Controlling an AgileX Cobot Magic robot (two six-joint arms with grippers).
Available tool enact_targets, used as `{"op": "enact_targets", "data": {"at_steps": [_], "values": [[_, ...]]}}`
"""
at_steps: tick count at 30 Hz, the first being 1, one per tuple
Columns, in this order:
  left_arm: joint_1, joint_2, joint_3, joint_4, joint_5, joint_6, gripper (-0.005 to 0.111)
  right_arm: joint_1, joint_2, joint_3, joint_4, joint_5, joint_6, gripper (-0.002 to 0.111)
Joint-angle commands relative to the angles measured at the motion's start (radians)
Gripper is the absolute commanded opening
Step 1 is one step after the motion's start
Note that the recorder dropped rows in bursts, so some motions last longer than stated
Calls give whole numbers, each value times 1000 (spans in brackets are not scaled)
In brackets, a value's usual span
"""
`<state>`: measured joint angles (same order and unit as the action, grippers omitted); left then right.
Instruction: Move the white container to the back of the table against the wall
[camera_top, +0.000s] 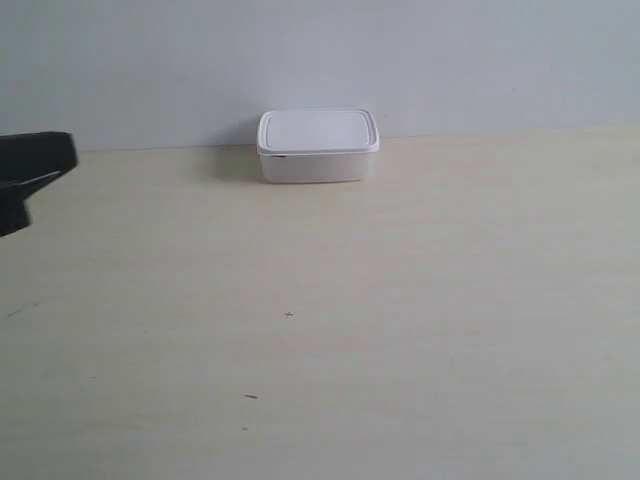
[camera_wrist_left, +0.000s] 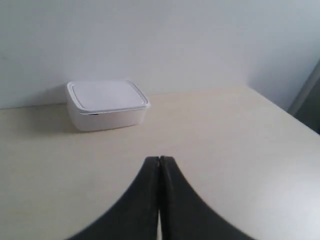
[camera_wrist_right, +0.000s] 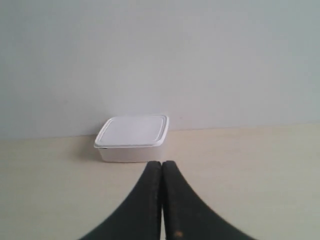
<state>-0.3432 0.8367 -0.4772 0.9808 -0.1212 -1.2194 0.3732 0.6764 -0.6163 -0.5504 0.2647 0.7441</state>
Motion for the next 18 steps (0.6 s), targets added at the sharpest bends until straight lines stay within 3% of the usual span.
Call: {"op": "enact_targets", "data": {"at_steps": [1,8,12,18], "values": [[-8,-212,94,-31,68,-20,0,0,-237,17,95,175,-108,0],[-8,-484,200,-138,290,-63,0,0,-538,17,331,277,-321,0],[-8,-586,214,-156,283,-65,0,0,-661,17,410,313,-360,0],[-8,-663,219,-158,162,-93,0,0,-676,-6,536,387,-360,0]]}}
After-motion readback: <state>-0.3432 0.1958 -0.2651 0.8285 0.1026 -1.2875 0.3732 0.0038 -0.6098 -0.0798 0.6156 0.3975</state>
